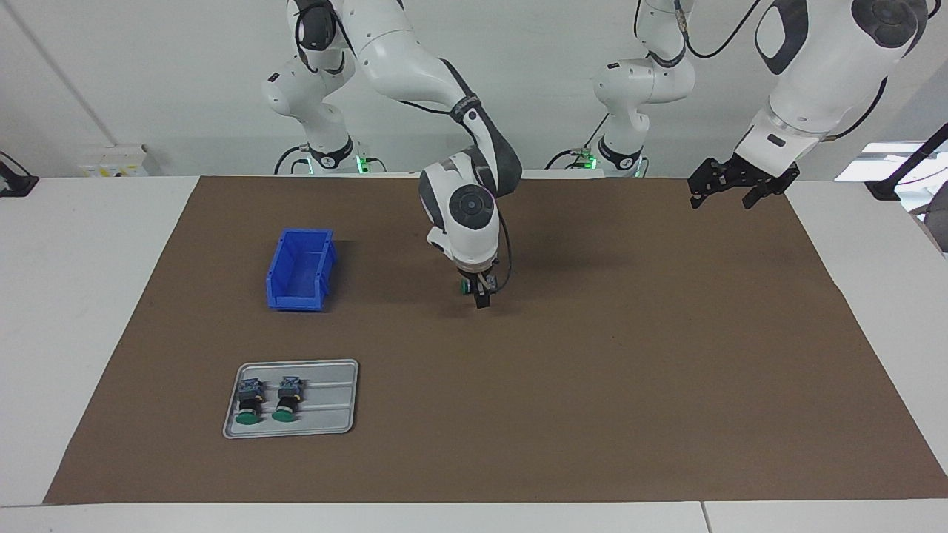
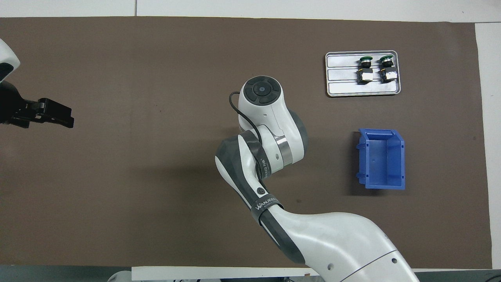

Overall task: Place and press button with both arms
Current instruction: 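Lower the green button onto the table center and open the right gripper, then withdraw the right gripper while the left gripper moves toward the button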

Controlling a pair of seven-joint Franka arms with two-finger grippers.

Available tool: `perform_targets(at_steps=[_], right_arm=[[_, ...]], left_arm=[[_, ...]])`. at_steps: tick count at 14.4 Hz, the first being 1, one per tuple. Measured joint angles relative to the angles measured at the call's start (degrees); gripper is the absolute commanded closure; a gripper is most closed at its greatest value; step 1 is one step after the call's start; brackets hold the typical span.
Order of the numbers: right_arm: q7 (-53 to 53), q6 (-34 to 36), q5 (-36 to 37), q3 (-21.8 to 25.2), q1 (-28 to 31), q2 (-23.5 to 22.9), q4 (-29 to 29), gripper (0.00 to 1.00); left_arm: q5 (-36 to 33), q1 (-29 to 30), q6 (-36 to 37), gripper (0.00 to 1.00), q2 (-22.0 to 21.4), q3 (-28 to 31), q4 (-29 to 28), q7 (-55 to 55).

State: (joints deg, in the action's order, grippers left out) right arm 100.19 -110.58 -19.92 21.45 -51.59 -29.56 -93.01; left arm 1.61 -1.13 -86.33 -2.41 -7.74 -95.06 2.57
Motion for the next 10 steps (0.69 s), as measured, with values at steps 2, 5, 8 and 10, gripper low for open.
perform_targets(at_steps=[2,5,8,10], right_arm=[[-5.0,0.67,0.69,1.21,0.45,0.04,1.78,0.01],[-14.11,2.39,1.13,1.91,2.86,0.26,2.86,0.01],[-24.68,7.58,2.04,2.14,7.75,2.31,4.75,0.01],[-30.64,11.0,2.88,2.17,10.67,4.91,6.01,0.01]], left_arm=[[0.0,0.0,0.0,0.0,0.0,0.0,0.0,0.0],[0.0,0.0,0.0,0.0,0.0,0.0,0.0,0.0],[0.0,0.0,0.0,0.0,0.0,0.0,0.0,0.0],[0.0,0.0,0.0,0.0,0.0,0.0,0.0,0.0]])
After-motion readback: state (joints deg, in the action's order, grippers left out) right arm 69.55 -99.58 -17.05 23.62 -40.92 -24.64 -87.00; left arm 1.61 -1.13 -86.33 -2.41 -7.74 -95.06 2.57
